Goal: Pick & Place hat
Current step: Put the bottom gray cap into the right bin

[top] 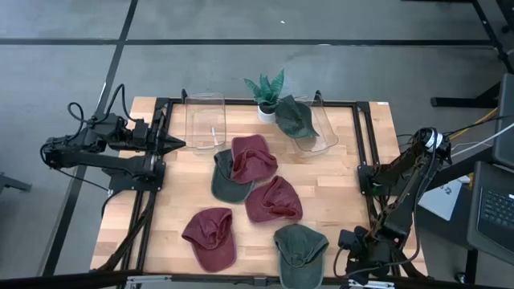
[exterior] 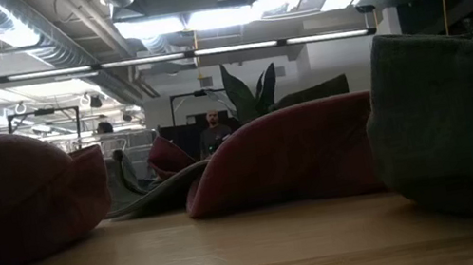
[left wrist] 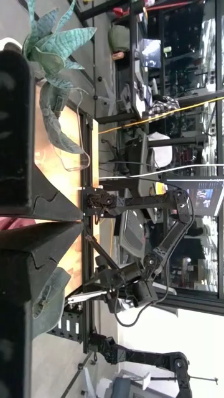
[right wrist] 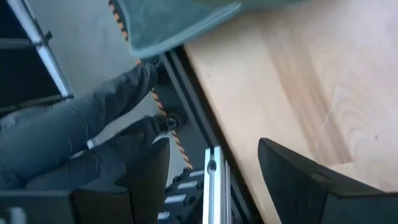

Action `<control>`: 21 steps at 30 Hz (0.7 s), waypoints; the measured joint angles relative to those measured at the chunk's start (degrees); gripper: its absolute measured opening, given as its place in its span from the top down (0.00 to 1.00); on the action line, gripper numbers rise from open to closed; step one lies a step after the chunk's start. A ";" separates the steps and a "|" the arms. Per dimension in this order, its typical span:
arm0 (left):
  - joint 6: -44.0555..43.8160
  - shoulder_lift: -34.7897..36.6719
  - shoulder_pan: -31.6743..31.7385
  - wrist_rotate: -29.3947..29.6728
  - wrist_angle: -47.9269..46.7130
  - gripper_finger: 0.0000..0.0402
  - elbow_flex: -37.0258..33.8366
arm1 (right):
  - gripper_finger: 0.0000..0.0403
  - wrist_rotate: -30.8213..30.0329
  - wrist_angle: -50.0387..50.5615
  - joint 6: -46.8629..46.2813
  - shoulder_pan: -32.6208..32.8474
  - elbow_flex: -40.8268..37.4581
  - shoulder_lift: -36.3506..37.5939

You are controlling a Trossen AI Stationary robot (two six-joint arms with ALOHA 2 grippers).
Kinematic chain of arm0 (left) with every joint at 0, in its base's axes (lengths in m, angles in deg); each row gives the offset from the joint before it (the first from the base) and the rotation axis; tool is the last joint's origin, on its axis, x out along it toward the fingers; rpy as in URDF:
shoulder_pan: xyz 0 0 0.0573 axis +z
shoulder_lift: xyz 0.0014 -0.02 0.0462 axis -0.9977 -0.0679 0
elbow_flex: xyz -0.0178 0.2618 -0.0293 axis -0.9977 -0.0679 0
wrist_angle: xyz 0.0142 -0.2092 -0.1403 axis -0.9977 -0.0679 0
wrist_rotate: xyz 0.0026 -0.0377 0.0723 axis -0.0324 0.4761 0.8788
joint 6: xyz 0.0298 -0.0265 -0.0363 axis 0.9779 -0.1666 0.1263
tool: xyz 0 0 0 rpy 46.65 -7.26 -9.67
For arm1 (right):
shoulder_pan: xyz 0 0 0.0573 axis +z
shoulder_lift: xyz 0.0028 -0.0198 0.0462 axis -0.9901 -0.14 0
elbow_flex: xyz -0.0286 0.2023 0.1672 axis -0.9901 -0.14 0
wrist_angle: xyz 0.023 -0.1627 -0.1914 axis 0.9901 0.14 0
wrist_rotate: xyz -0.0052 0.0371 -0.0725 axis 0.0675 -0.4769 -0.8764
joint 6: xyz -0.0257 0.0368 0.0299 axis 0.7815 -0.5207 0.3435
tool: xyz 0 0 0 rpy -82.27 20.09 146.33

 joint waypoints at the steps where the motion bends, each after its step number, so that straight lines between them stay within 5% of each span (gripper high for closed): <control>1: 0.02 -0.02 0.00 0.00 0.00 0.97 0.00 | 0.39 -0.68 0.22 -0.34 -0.16 0.00 0.00; 21: 0.02 0.00 0.00 0.00 0.00 0.97 0.00 | 0.39 -2.61 -6.10 -3.54 -6.03 0.00 -7.00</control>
